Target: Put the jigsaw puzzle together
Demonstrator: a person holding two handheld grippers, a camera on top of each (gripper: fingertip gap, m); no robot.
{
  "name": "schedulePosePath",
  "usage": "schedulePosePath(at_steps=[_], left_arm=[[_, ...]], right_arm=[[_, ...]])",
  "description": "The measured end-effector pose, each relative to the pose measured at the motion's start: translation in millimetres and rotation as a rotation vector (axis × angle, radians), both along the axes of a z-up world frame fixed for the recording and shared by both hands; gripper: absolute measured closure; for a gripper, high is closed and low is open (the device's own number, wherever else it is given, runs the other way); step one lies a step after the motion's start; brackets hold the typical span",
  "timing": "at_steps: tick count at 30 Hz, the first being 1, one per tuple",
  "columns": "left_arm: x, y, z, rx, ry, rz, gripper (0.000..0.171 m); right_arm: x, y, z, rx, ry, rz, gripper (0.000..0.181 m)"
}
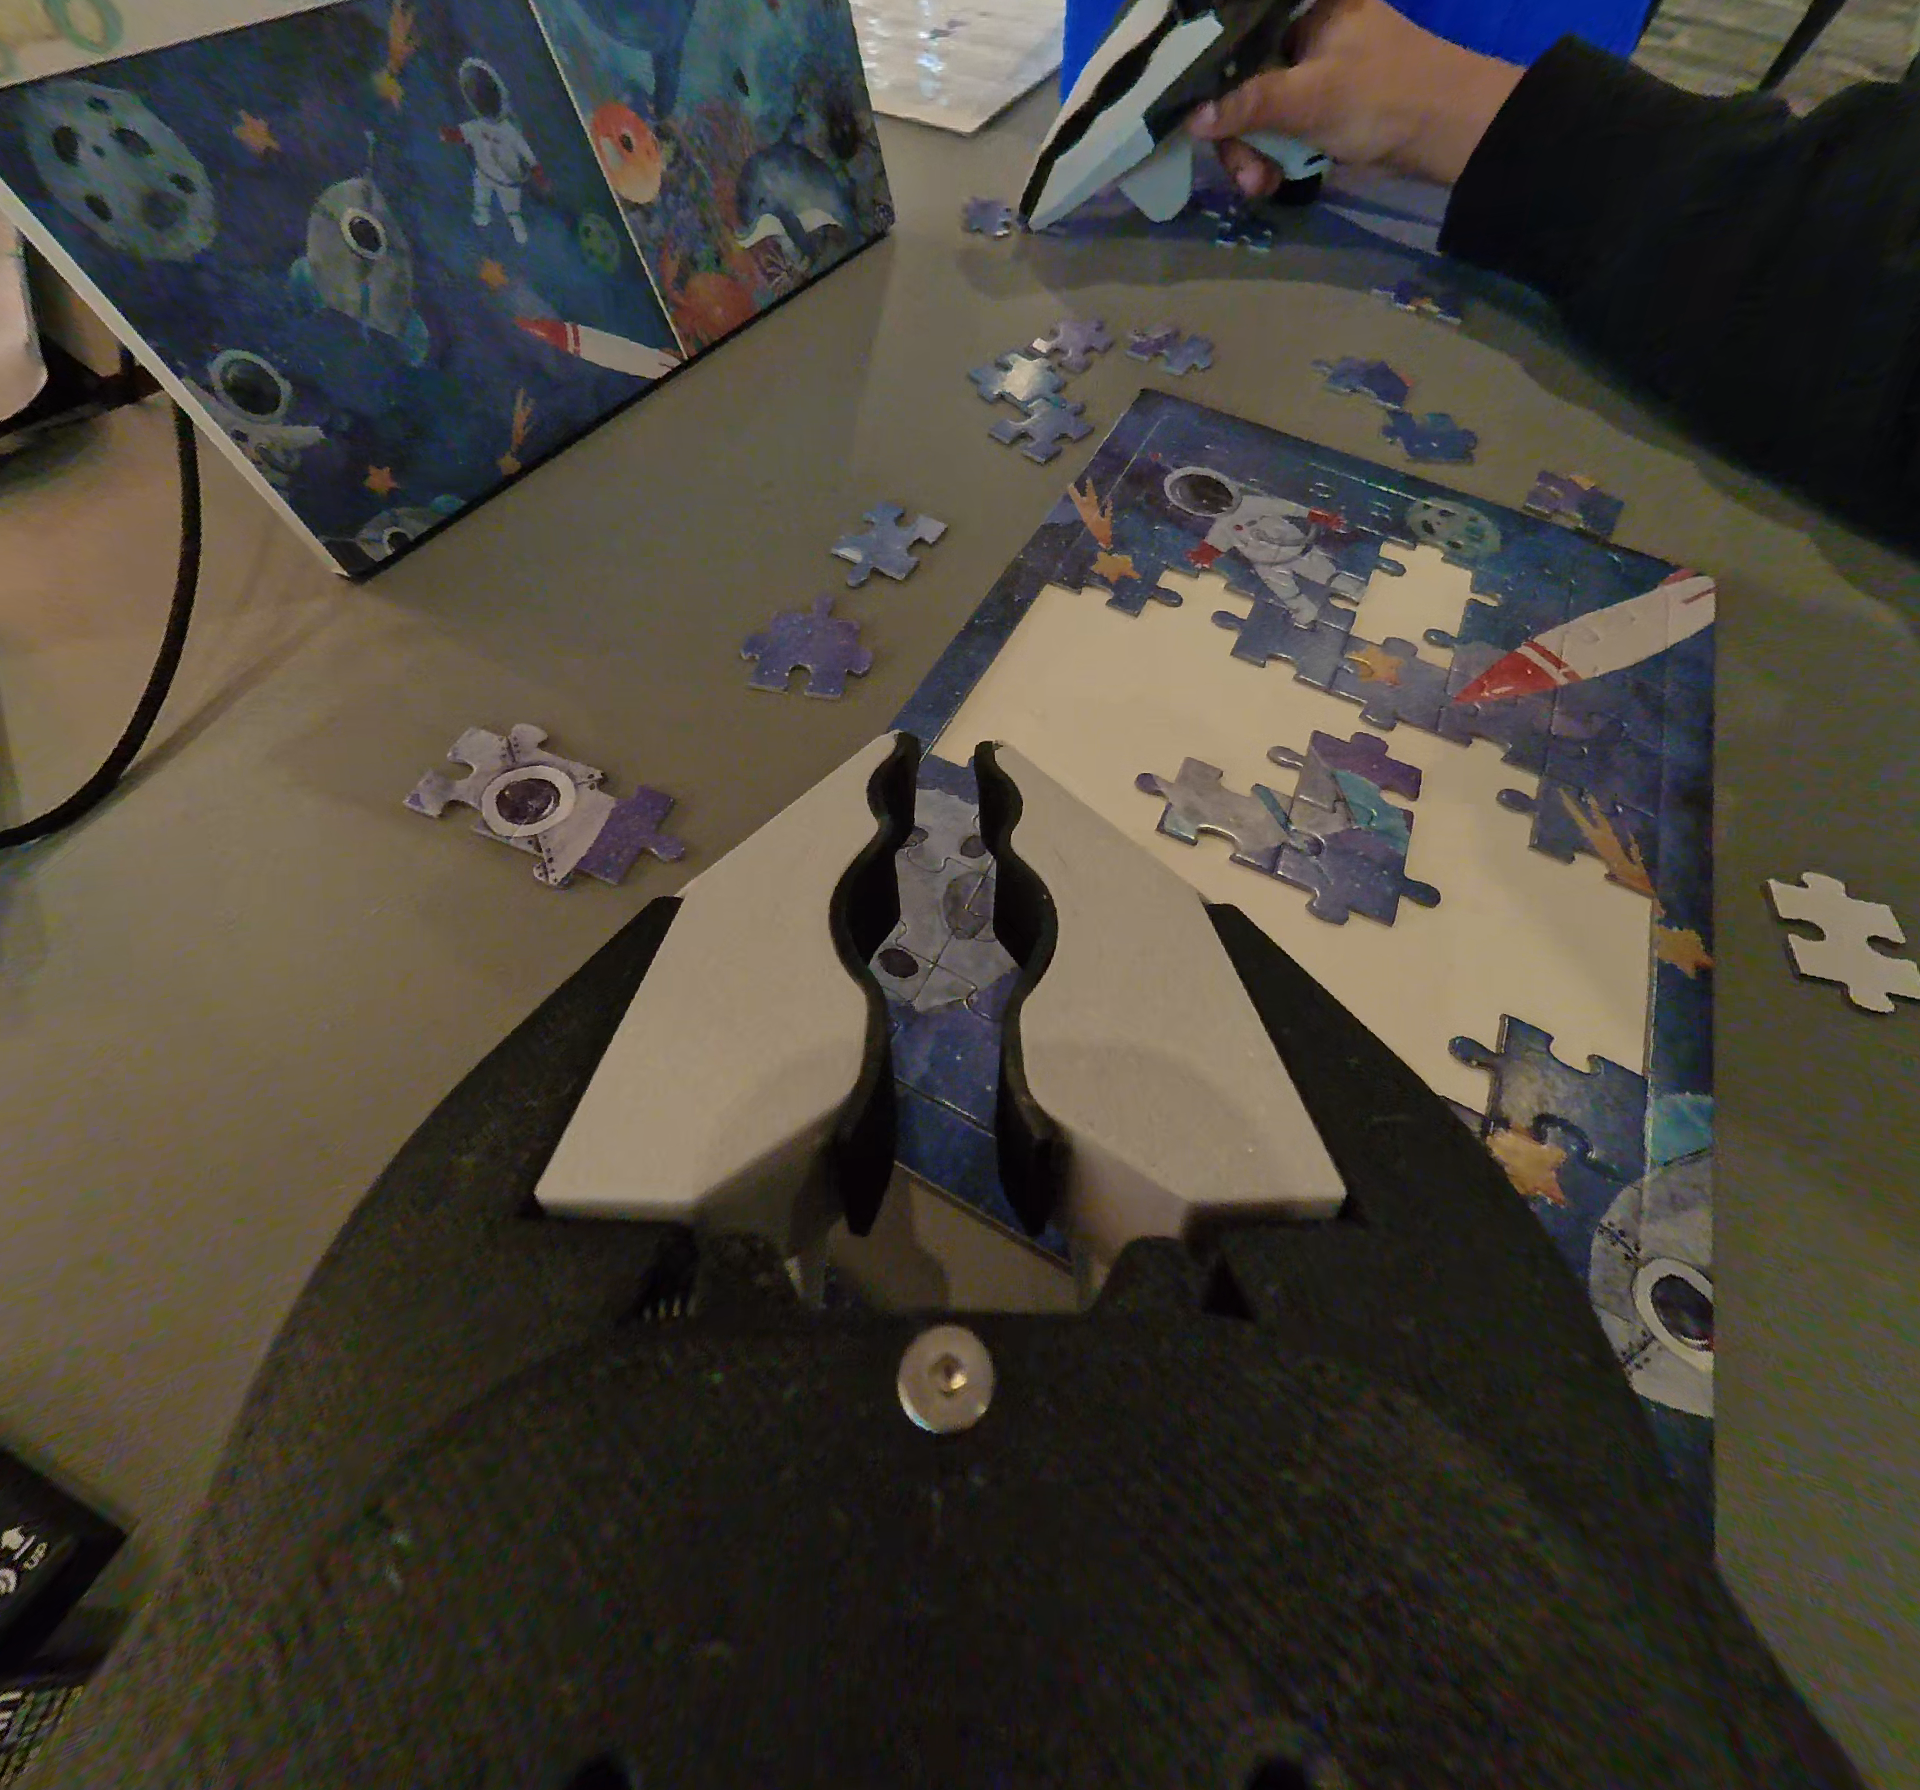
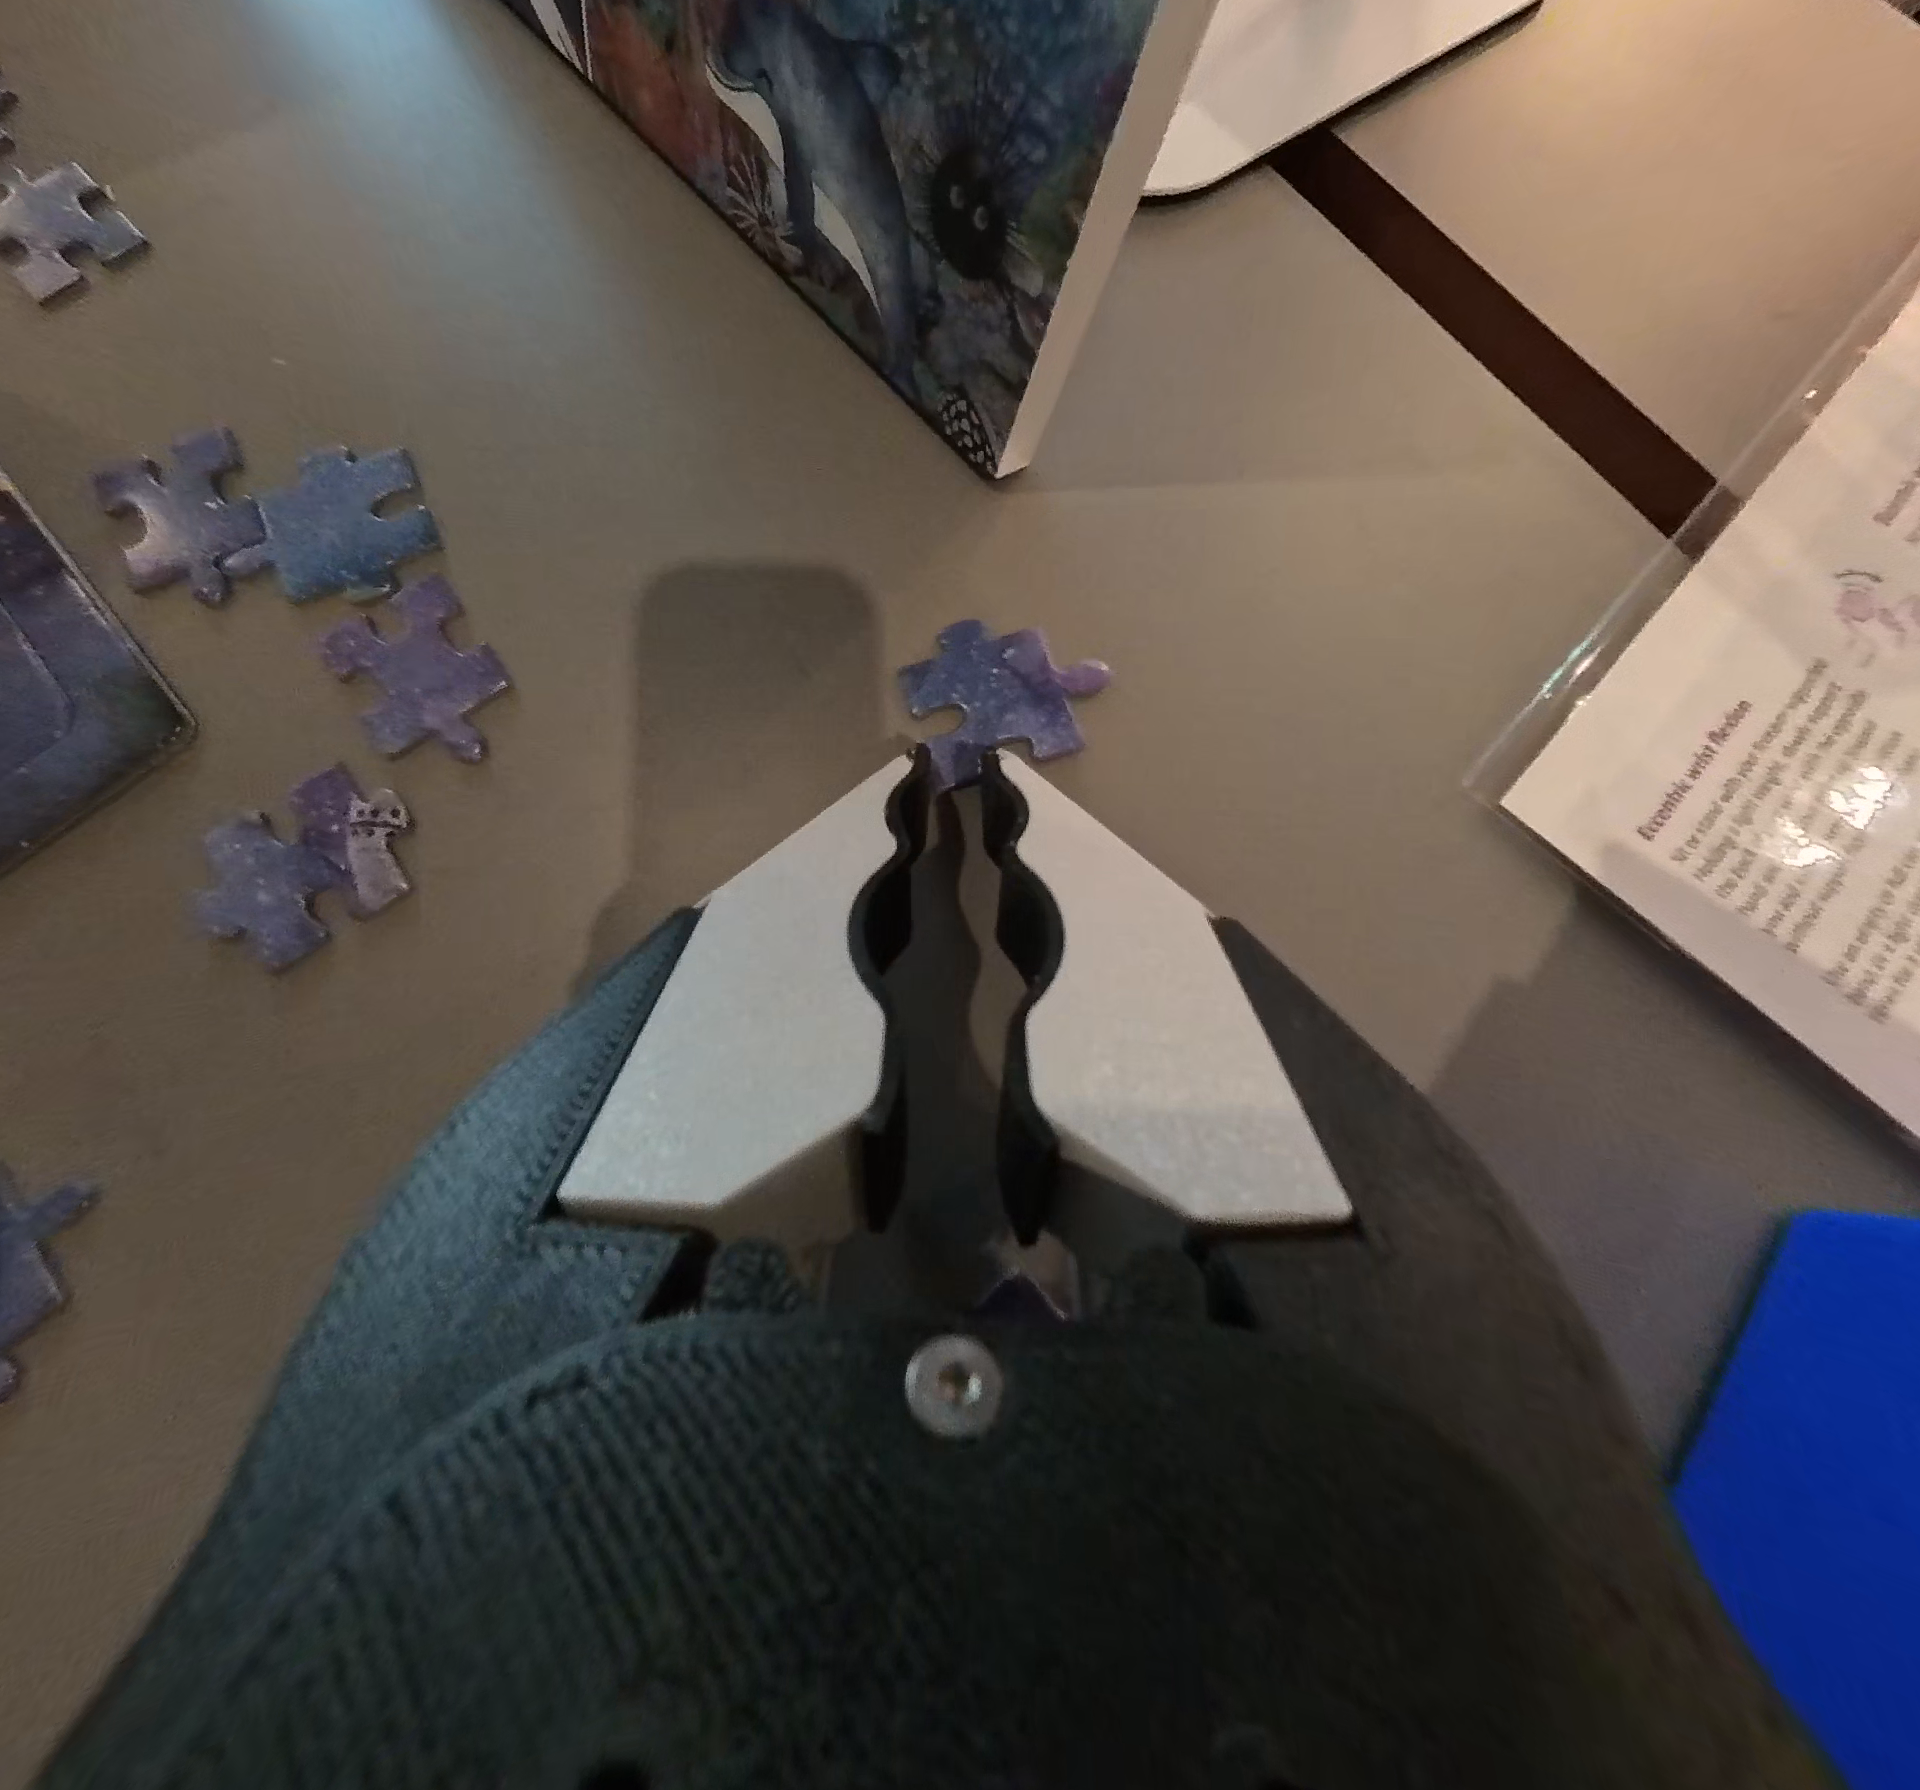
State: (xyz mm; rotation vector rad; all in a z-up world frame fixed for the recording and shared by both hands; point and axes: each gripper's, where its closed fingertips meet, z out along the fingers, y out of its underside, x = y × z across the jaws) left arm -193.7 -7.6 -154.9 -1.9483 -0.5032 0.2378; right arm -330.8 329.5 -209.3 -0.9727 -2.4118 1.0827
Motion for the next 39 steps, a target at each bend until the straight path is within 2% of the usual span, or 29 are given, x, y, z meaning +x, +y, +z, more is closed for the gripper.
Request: schedulePosePath(at_steps=[8,13,17,21,27,31,36,39], left_arm=[[0.4,0.3,-0.5,-0.002,0.000,-0.002,0.163],[-0.9,-0.5,-1.0,-0.005,-0.001,0.003,0.163],[-2.9,-2.3,-0.4,0.001,-0.006,0.012,0.163],[-2.8,-2.0,-0.9,-0.001,-0.008,0.011,0.163],[1.3,0.2,8.2,0.015,0.049,-0.008,0.167],[19.4,12.2,8.5,0.016,0.057,-0.125,0.165],[66.7,38.3,-4.5,-0.078,0.099,-0.355,0.160],[88.0,52.3,-9.9,-0.111,0.104,-0.433,0.161]], right_arm=[[4.0,-13.8,23.6,-0.105,0.039,0.044,0.173],[20.3,-42.5,48.3,-0.185,0.063,0.114,0.173],[58.0,-85.9,63.1,-0.178,0.095,0.213,0.173],[119.8,-139.6,73.9,-0.193,0.117,0.328,0.173],[210.7,-211.3,56.4,-0.163,0.170,0.415,0.173],[254.0,-243.3,43.9,-0.246,0.101,0.479,0.173],[266.8,-252.2,21.4,-0.120,0.057,0.534,0.173],[266.9,-251.4,18.5,-0.106,0.047,0.535,0.173]])
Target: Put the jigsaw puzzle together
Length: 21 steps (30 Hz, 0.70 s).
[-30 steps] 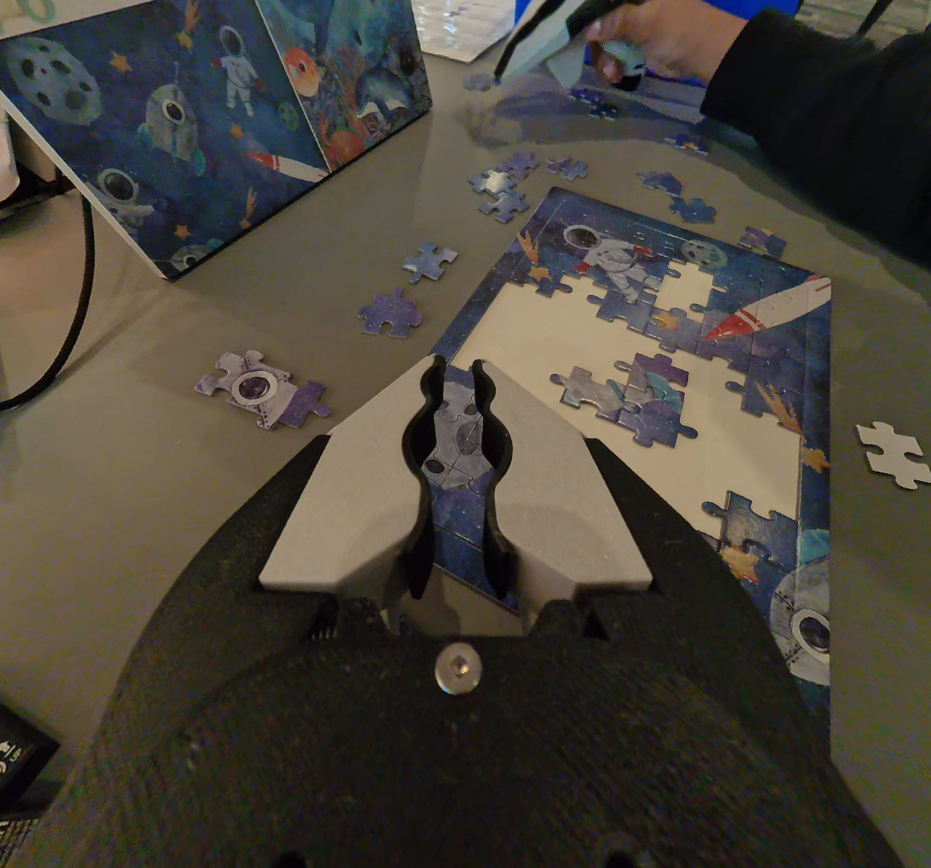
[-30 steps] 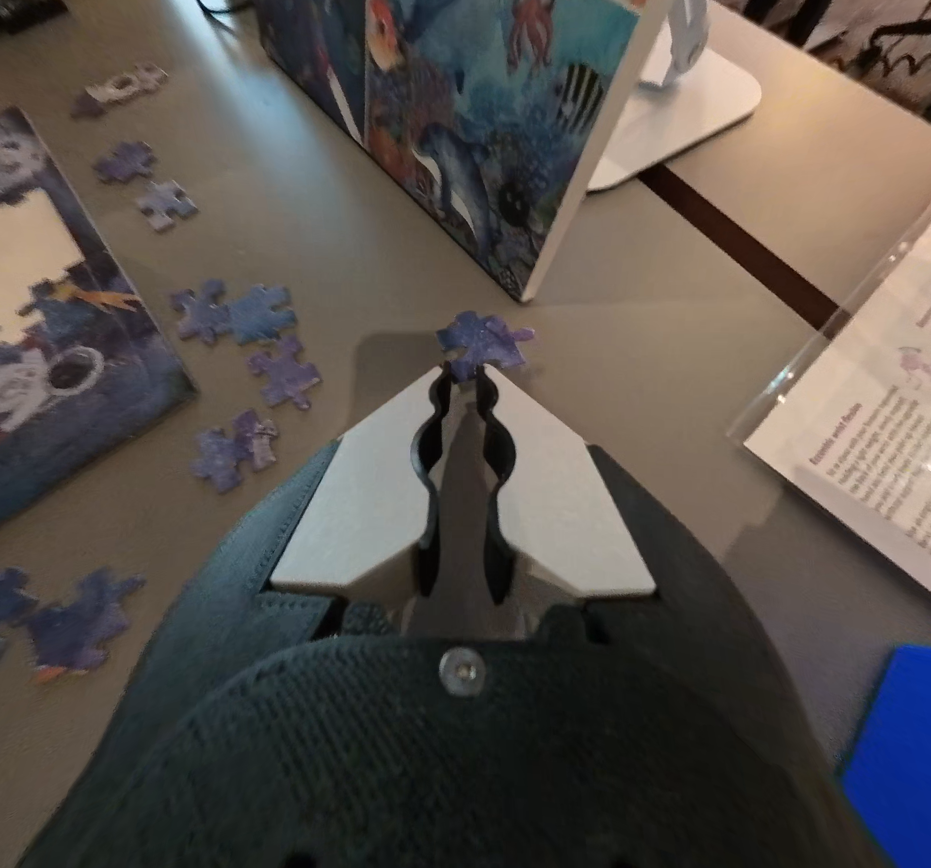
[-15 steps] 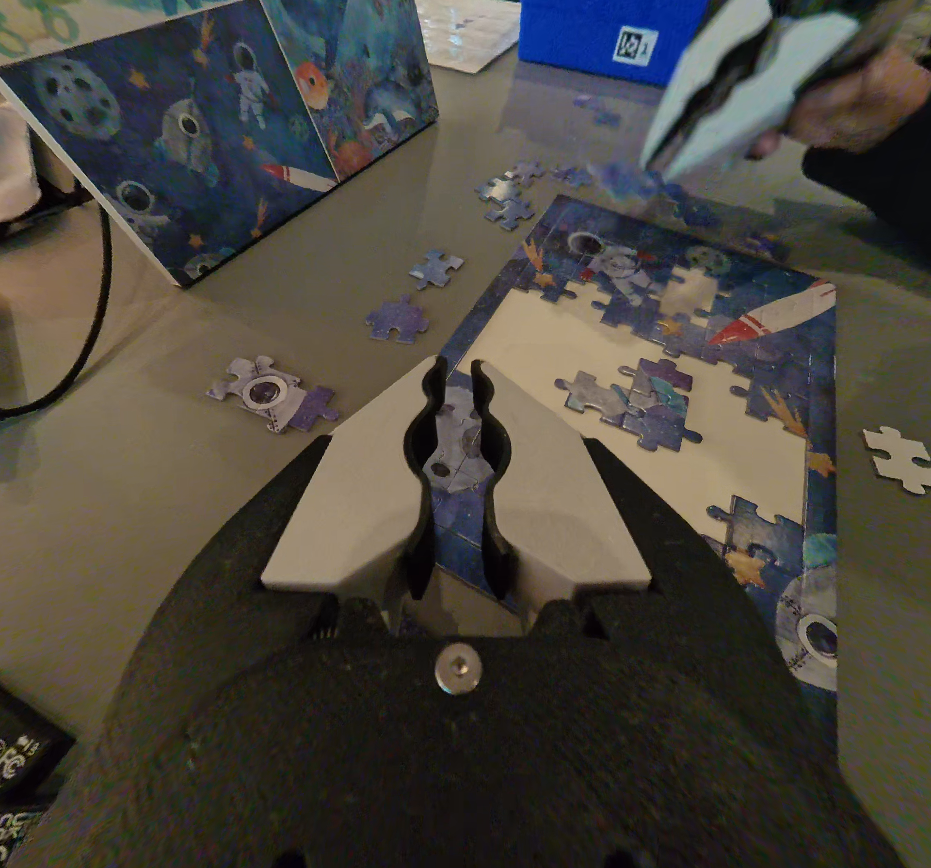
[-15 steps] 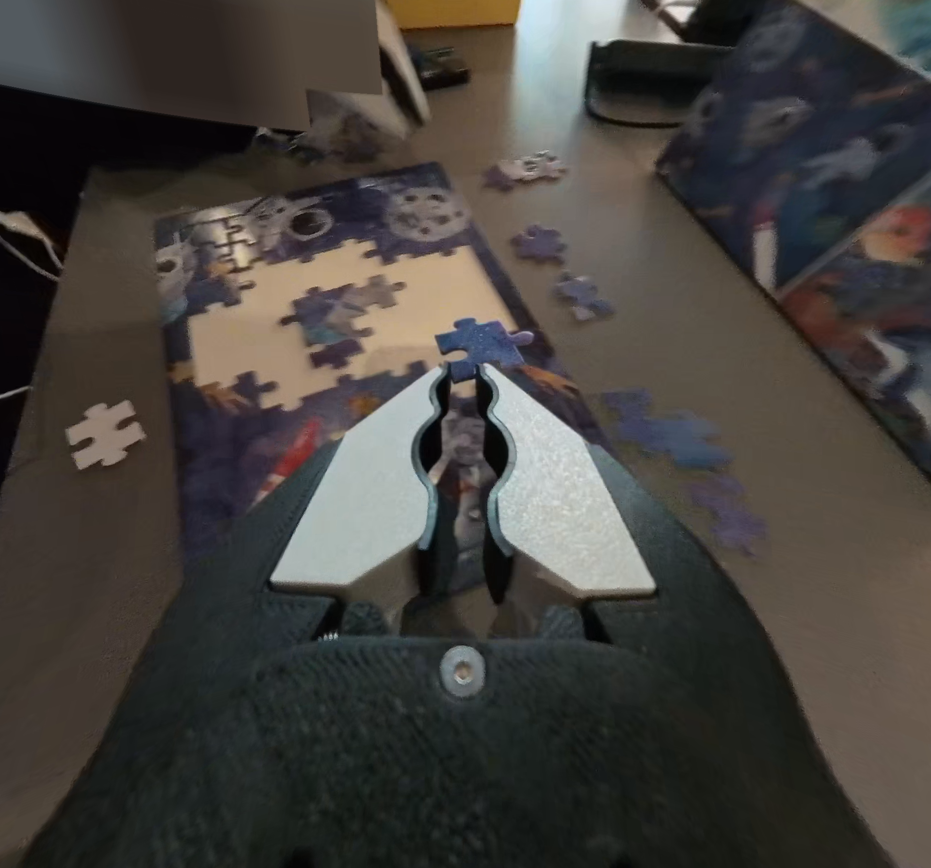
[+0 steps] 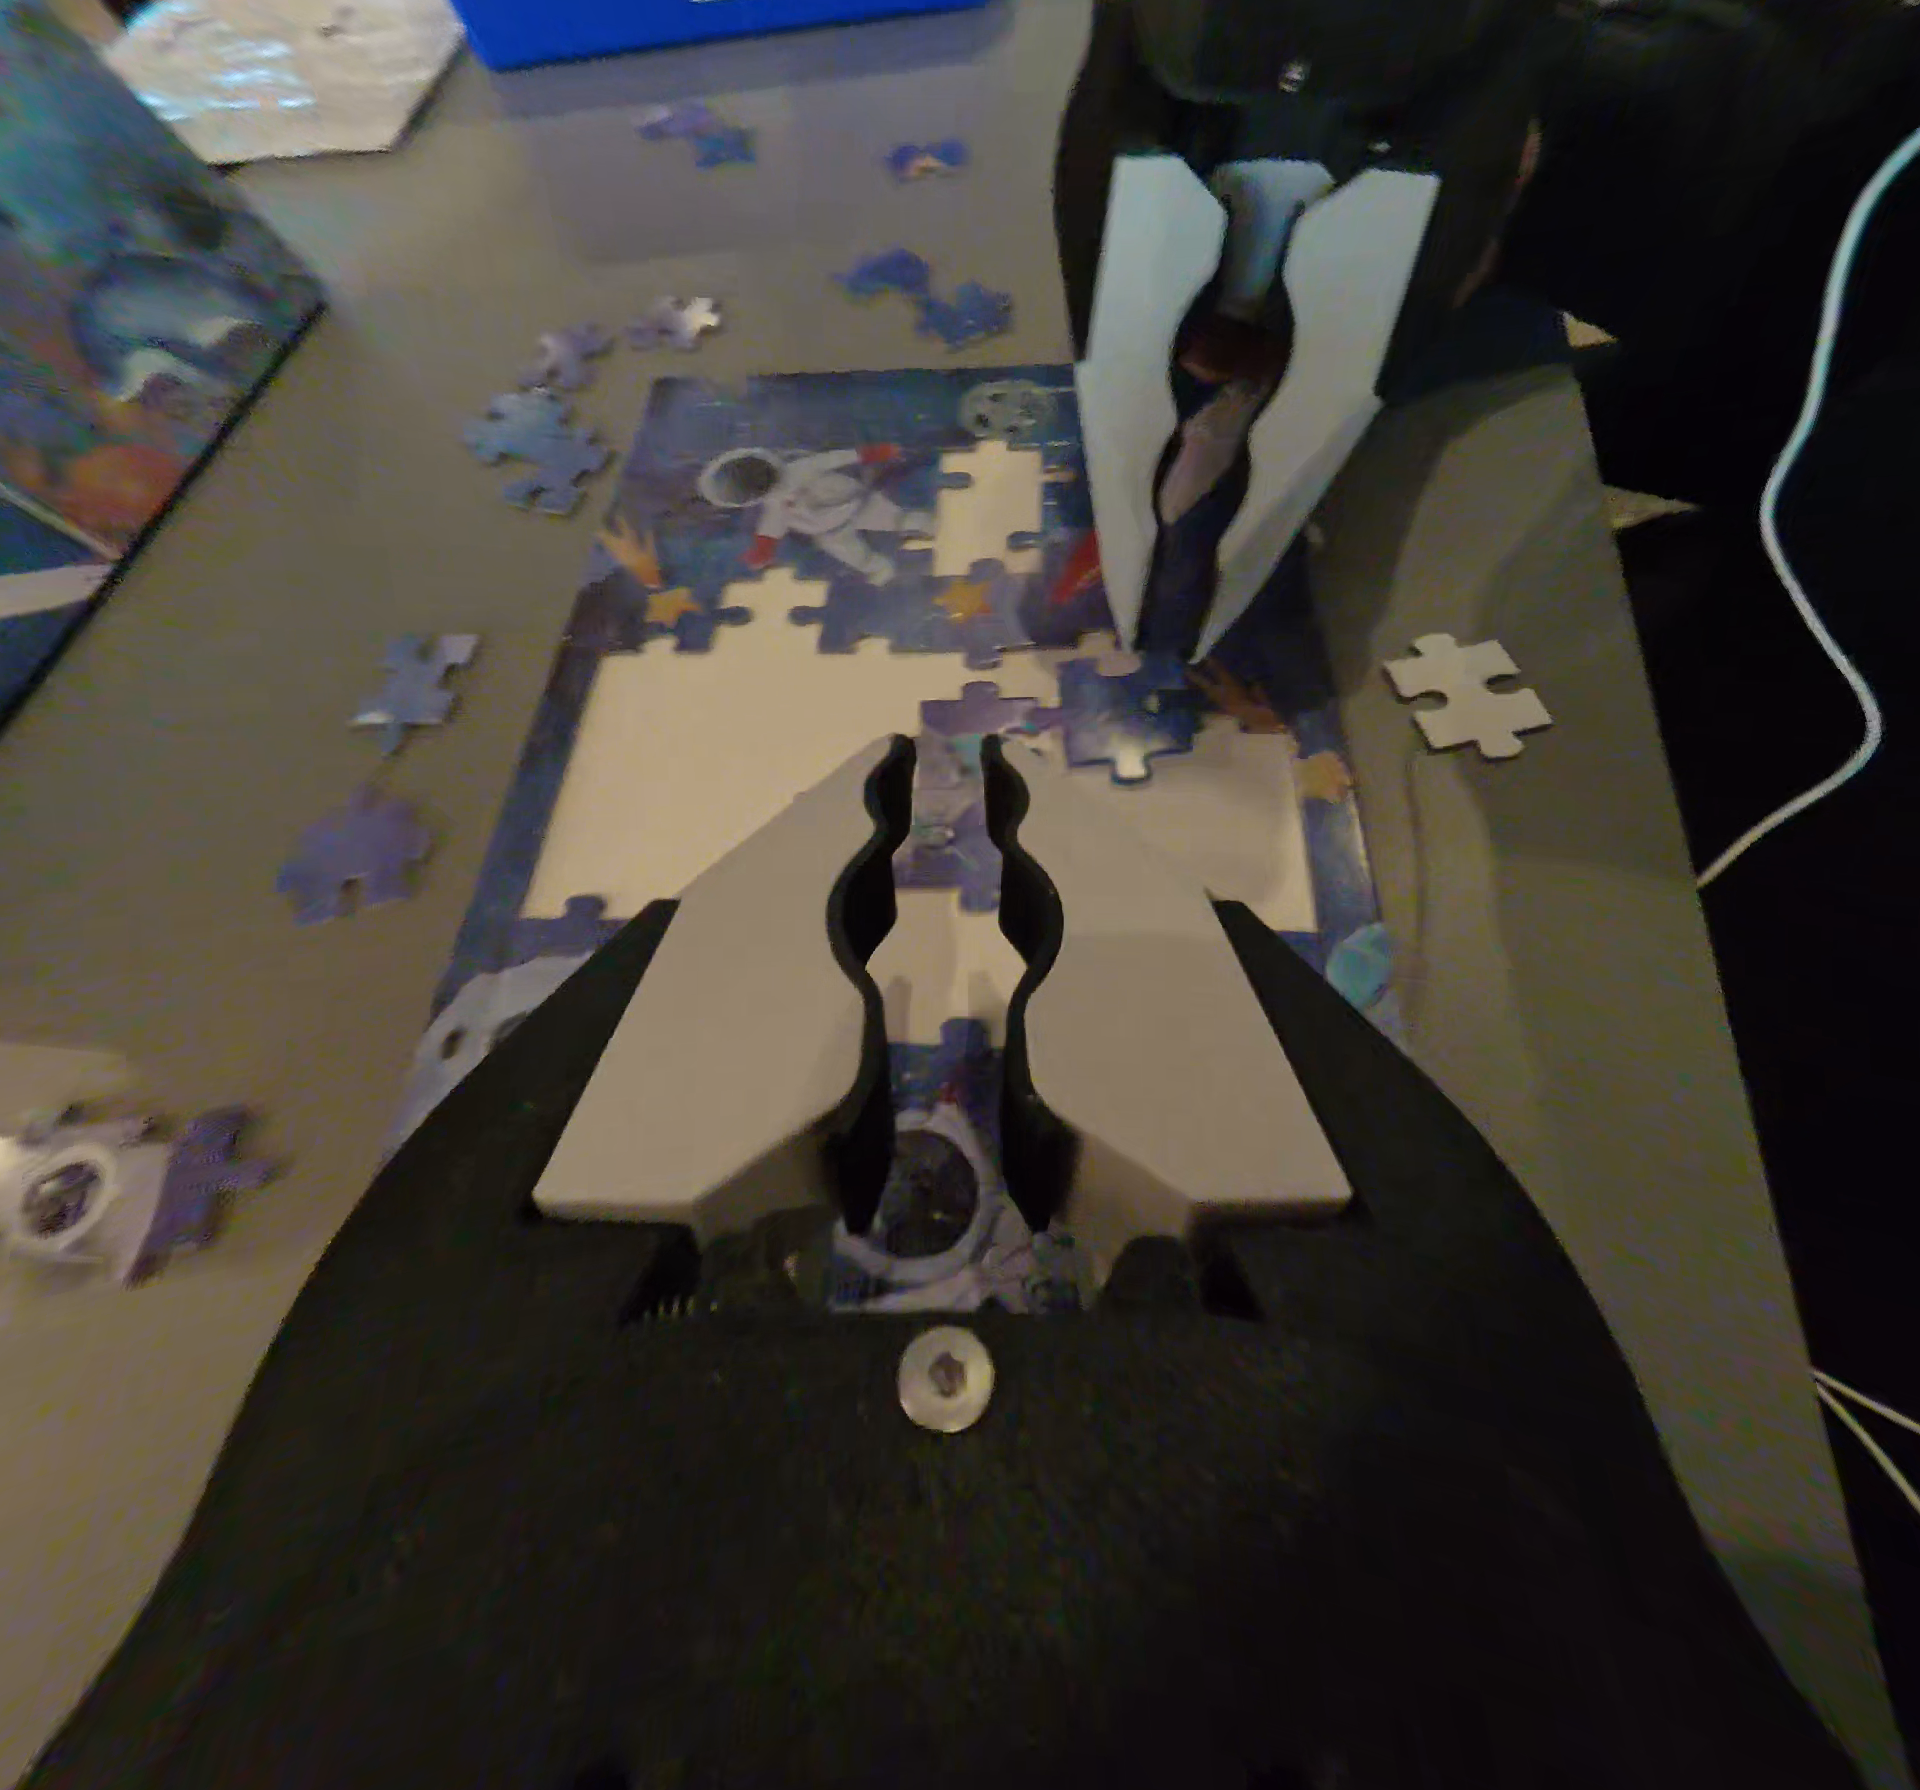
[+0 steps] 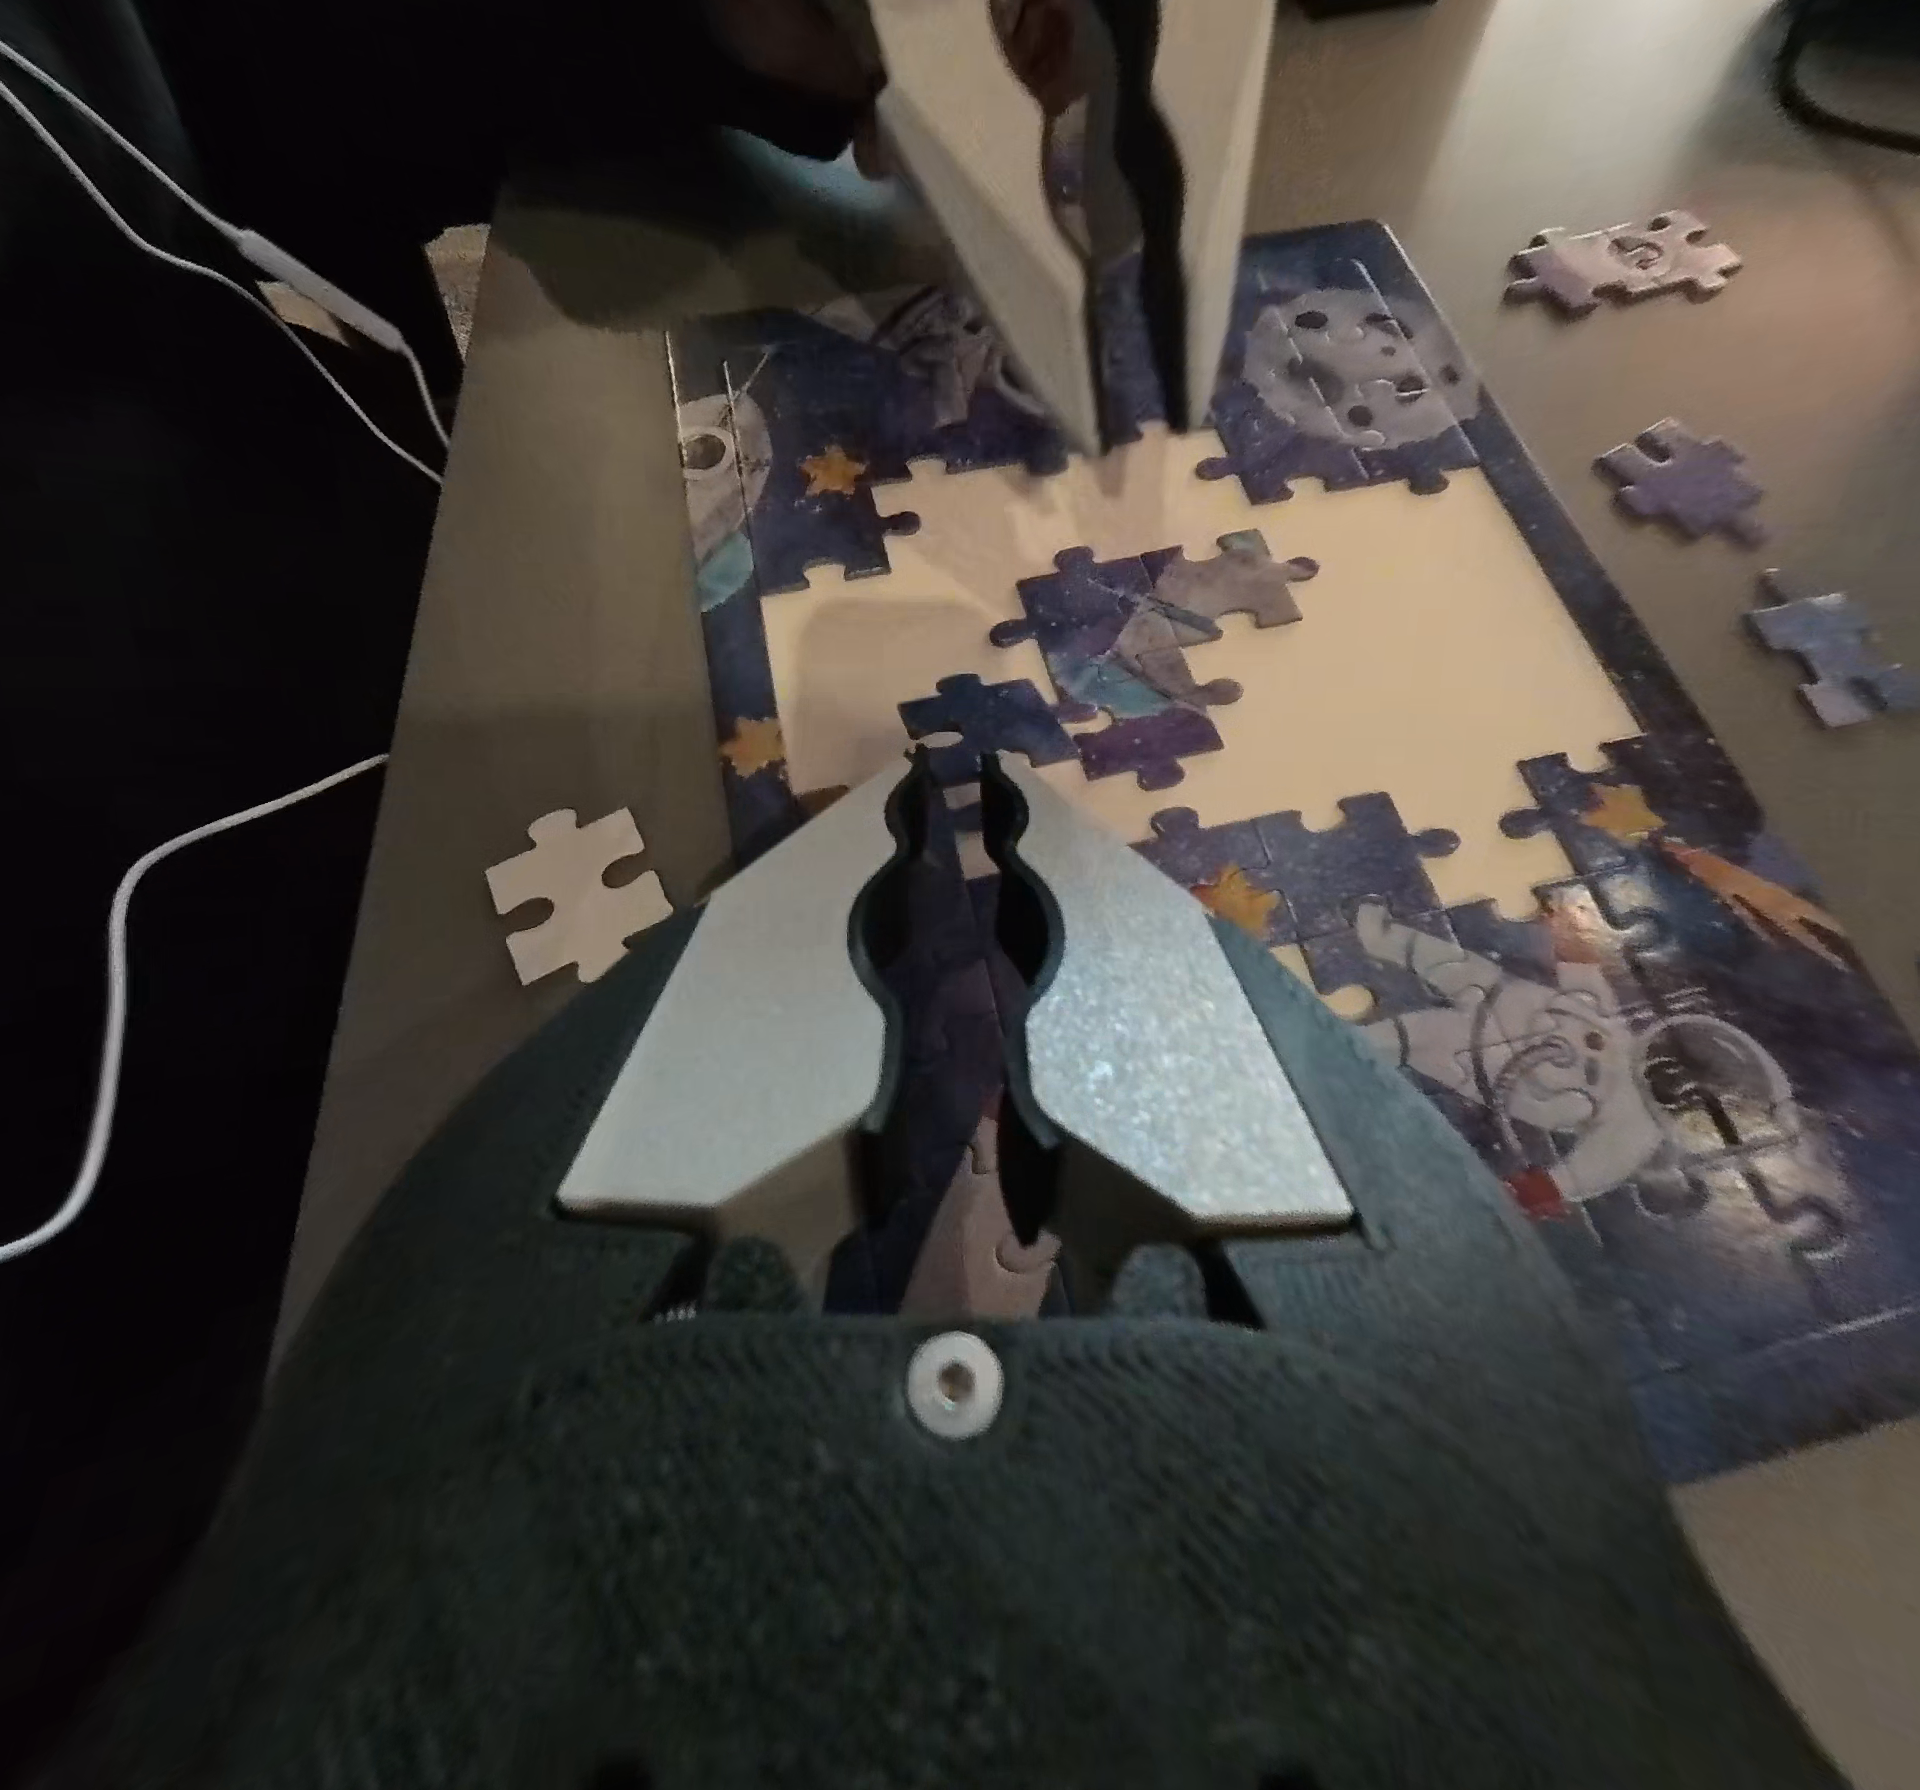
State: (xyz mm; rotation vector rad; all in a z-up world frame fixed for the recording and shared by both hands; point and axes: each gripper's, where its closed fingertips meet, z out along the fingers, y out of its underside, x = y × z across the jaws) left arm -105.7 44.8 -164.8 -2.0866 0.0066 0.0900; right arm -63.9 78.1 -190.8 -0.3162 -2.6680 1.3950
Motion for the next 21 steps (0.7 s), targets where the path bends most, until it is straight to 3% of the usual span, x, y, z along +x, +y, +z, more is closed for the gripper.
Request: schedulePosePath(at_steps=[7,21], left_arm=[[-3.2,1.3,-36.3,-0.203,0.107,0.024,0.168],[-6.5,-0.6,-41.7,-0.229,0.098,0.036,0.169]], right_arm=[[-4.2,0.4,-3.4,0.016,-0.017,-0.019,0.172],[-4.9,-0.1,-9.1,0.050,-0.025,-0.018,0.171]])
